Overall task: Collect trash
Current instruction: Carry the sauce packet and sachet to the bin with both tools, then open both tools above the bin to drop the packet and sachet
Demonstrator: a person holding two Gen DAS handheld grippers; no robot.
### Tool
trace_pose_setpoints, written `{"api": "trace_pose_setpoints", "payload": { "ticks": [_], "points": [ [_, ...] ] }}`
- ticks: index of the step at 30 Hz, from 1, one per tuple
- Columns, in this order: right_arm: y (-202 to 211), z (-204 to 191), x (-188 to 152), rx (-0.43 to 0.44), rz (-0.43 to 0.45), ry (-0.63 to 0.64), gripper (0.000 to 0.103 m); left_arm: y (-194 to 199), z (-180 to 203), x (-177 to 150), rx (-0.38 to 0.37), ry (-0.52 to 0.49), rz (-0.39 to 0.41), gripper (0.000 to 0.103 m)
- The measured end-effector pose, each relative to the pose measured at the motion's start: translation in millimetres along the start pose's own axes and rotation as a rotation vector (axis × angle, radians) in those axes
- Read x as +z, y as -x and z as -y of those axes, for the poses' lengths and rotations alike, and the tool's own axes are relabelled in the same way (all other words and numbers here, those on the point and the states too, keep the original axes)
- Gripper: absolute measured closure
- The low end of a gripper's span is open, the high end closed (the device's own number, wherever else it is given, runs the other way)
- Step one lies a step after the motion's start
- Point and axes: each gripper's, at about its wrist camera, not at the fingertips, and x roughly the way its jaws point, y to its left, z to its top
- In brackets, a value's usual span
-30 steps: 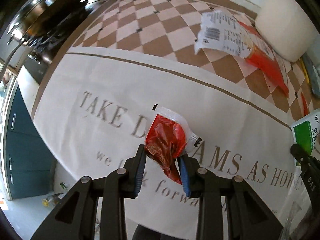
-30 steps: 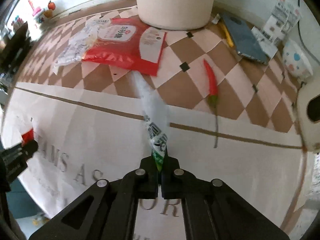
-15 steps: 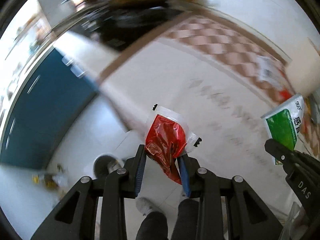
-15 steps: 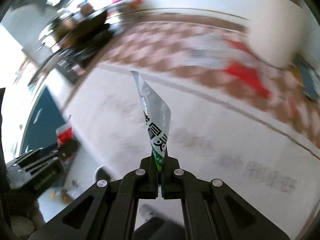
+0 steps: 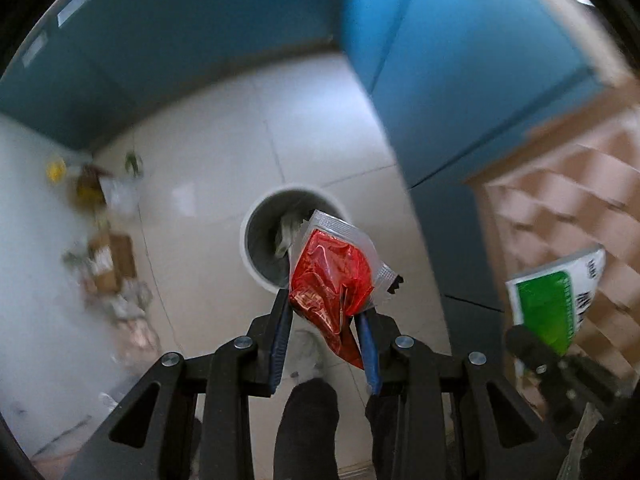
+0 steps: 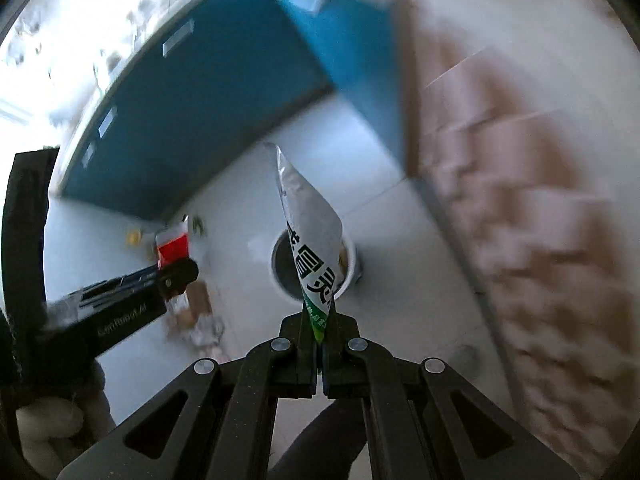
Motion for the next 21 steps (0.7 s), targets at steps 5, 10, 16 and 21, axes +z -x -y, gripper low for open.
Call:
{"api": "trace_pose_setpoints", "payload": {
  "ticks": [5,10,16,21],
  "points": [
    [-162,-12,5,-0.017,-0.110,-0.006,0.102,-141,-56,24,-0.069,0.082,-0.120,0.073],
    [-311,6,6,-0.015,-0.234,-0.029,0.102,-254,-88,32,-0.049,0.067,-0.203,0.071],
    [-440,19,10,-0.019,-0.344,-0.004,0.101,-311,-115,22,-0.036,0.089,-0.235,0.021],
    [-481,30,13,-0.068,-0.392,0.004,0.074,-299,-127,17,-0.021,0.114,-0.218,0.011]
  ]
}}
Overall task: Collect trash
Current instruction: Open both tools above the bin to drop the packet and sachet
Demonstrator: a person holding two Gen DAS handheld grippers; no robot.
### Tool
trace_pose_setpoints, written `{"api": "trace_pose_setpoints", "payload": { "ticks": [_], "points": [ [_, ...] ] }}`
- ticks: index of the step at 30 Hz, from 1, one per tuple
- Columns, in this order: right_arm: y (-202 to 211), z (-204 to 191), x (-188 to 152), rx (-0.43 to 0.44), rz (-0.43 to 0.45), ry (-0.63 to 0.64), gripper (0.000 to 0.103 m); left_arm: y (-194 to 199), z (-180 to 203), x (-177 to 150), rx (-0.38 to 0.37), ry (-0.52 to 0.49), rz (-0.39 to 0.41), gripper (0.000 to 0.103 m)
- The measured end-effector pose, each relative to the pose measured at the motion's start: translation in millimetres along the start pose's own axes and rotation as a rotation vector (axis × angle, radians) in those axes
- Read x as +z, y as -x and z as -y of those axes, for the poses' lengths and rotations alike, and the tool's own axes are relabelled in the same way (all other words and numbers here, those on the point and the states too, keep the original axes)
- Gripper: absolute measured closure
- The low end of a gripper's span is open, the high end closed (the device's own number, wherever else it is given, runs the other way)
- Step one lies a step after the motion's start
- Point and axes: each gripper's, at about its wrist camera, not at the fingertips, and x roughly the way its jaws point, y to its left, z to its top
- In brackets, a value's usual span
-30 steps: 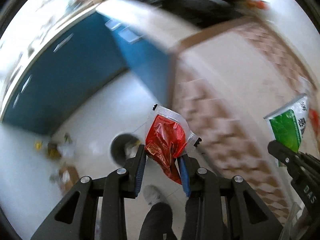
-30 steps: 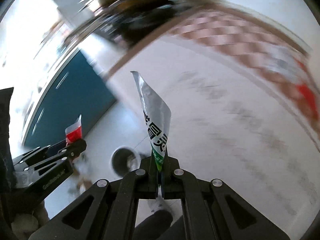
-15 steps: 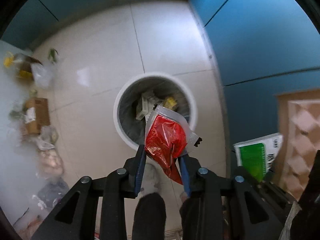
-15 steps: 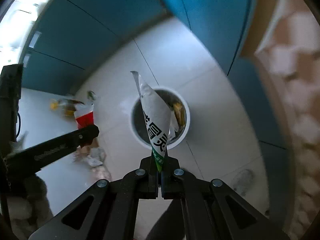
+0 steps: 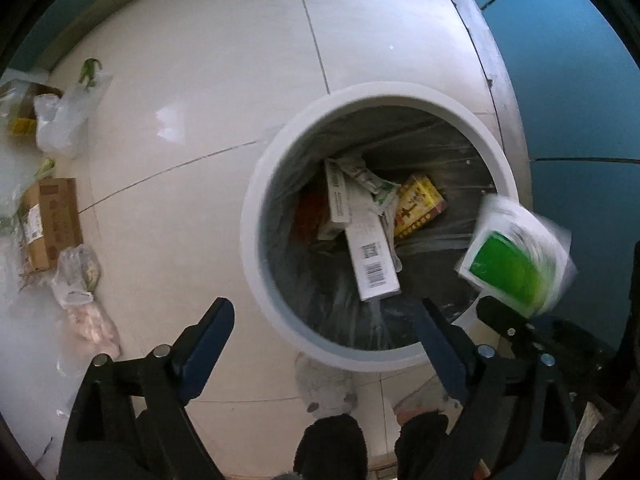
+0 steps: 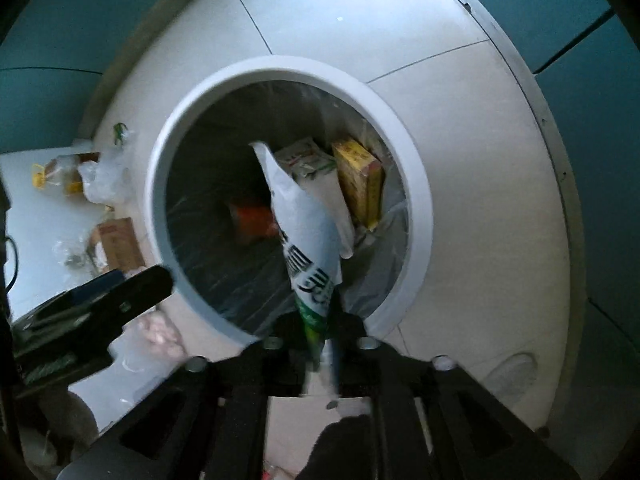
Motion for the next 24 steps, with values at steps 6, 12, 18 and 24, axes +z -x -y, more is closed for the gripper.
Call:
{"api": "trace_pose_setpoints", "payload": {
  "ticks": [6,12,18,24],
  "points": [
    [39,0,-11,-0.086,0.053,0.028,0.035,55,-10,-20,0.088,0.031,0.118,0.011],
    [100,-17,-33,-0.156,0.117,0.070,0.000,127,-7,-51,0.175,0.043,0.206,0.011],
    [183,-41,-66,-0.196,0.189,0.116,0.000,197,9,-88,0.205,0.039,0.246,0.011],
    [270,-52,-107,-0.203,0.238,0.120,0.000,261,26,-125,0.204,0.012,0.276,0.011]
  ]
}}
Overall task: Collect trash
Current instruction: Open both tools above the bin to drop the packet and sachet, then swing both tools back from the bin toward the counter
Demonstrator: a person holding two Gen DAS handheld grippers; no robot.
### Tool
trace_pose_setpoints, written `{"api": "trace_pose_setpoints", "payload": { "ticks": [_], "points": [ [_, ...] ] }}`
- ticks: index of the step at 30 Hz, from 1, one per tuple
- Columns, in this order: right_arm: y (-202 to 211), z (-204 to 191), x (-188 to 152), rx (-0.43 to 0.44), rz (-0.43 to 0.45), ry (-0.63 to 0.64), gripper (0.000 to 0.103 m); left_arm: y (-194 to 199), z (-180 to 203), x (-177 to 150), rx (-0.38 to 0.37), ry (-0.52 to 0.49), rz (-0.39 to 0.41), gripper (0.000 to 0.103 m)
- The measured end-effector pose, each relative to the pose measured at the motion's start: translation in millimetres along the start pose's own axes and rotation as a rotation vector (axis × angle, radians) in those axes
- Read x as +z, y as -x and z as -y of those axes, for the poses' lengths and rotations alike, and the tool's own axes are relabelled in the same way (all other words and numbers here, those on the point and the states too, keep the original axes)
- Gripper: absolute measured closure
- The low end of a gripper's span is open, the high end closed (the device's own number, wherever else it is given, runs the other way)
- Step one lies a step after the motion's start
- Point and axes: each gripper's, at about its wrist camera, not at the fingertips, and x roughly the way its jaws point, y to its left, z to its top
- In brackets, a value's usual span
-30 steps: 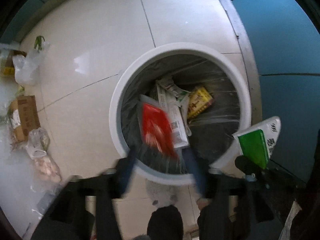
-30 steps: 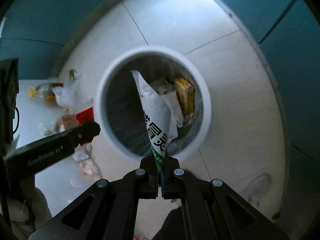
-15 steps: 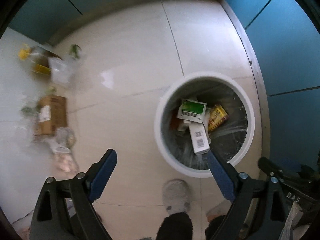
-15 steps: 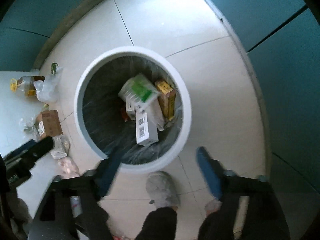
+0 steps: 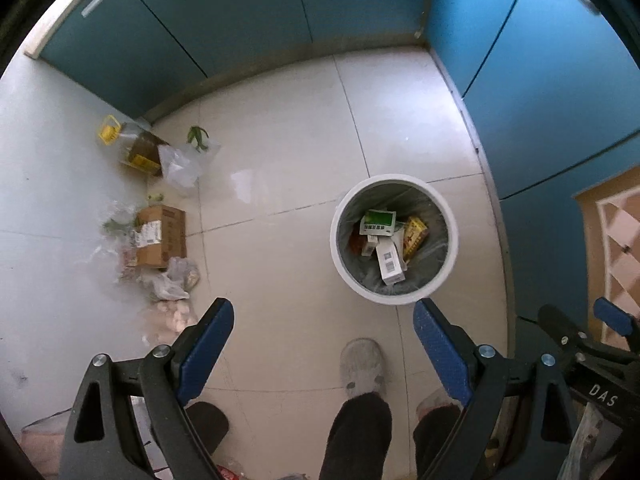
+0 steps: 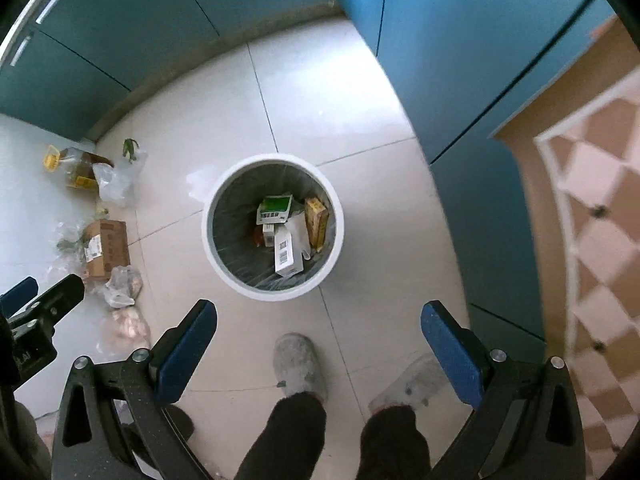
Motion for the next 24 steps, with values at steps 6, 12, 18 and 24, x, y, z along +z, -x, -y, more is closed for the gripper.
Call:
{"api": "trace_pose_setpoints", "payload": {
  "ticks": [6,12,18,24],
  "points": [
    [97,8,-22,0.002,0.069,-0.009,0.000,81,-3,-19,-0.016,-0.012,0.036,0.011],
    [203,9,-44,0.030,0.136,0.005,0.000,154,-14,-35,-0.032,0.002,0.090,0.011],
    [292,3,-67,0.065,0.190,0.032,0.000,219,-25,-50,-0.056,0.013,0.155,0.011],
    [349,2,-89,0.122,0.218,0.044,0.000,268,-17,-66,0.004,-0.026,0.194,0.011]
  ]
}}
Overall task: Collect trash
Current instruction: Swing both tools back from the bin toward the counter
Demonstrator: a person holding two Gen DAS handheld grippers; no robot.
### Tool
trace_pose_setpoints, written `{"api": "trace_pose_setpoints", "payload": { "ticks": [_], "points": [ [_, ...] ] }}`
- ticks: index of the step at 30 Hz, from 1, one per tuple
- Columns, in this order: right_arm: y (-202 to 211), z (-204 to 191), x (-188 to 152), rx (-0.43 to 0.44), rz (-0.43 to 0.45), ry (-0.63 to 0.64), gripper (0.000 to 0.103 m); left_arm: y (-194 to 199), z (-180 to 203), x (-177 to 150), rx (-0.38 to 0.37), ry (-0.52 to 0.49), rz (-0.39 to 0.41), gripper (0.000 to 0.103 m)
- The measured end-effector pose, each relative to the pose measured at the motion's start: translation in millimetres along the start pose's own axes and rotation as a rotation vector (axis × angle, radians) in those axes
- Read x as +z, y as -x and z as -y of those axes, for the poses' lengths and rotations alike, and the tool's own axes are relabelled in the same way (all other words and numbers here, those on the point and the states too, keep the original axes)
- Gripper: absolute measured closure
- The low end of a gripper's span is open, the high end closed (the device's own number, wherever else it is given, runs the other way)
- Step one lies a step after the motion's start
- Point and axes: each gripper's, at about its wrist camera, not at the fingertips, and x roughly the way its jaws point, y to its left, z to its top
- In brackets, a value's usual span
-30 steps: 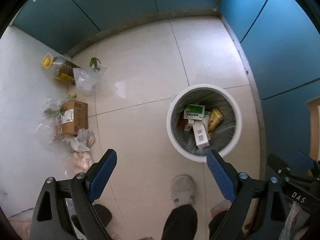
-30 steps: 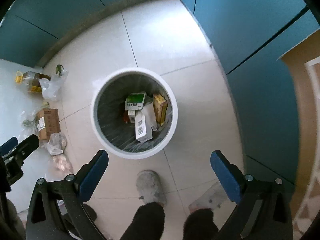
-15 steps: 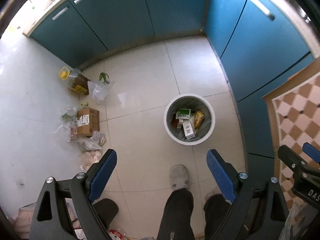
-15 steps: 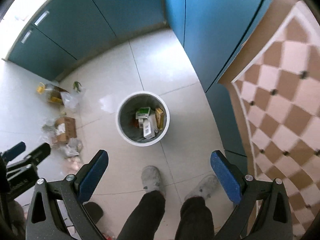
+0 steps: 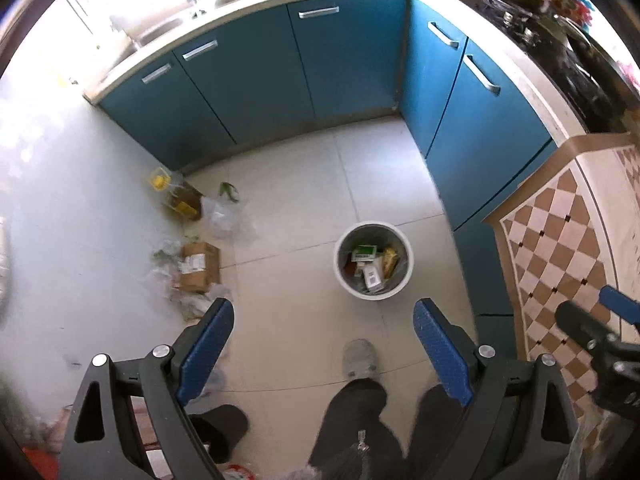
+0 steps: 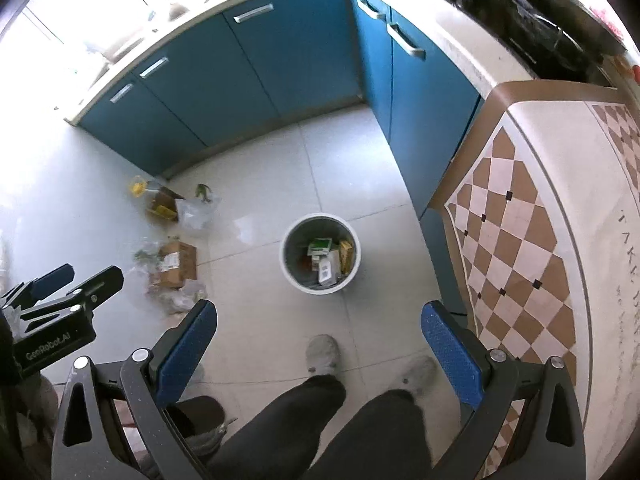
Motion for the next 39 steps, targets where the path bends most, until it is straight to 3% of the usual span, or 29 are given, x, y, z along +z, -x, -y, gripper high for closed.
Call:
{"api": "trace_pose_setpoints", "payload": {
  "ticks": [4,7,9,10,11,18,23,28,30,35,37,39],
  "points": [
    [29,9,-7,0.081,0.032,-0.048,0.000,27,21,1,0.047,-0.023,0.054,0.011],
    [48,41,-13,0.172,0.063,-0.120,0.000,49,58,10,0.033,-0.031,0.110,0.011],
    [59,66,-14,0.182,0.084,-0.159,0.000,63,92,18,0.002,-0.054,0.158,0.011],
    [71,90,-16,0.180,0.106,-0.195,0.000,70,113,22,-0.010,-0.079,0.175,0.009],
    [80,109,-19,0.174,0.123,-0.224,0.000,75,132,26,-0.017,-0.106,0.185,0.001],
    [151,293,-73,0.025,0.244,-0.522,0.000,107,324,31,-0.104,-0.372,0.233,0.000],
    [181,451,-167,-0.178,0.265,-0.853,0.000,104,472,0,-0.243,-0.570,0.120,0.000],
    [175,570,-269,-0.336,0.228,-1.152,0.002,81,589,-31,-0.410,-0.620,-0.085,0.001],
    [167,600,-295,-0.336,0.223,-1.225,0.011,67,633,-45,-0.494,-0.604,-0.193,0.001],
    [151,630,-324,-0.296,0.238,-1.269,0.025,35,696,-58,-0.615,-0.471,-0.336,0.006],
    [146,632,-325,-0.278,0.250,-1.254,0.029,32,708,-63,-0.630,-0.426,-0.356,0.012],
    [145,632,-323,-0.295,0.265,-1.225,0.034,37,718,-62,-0.628,-0.398,-0.321,0.012]
  ]
}}
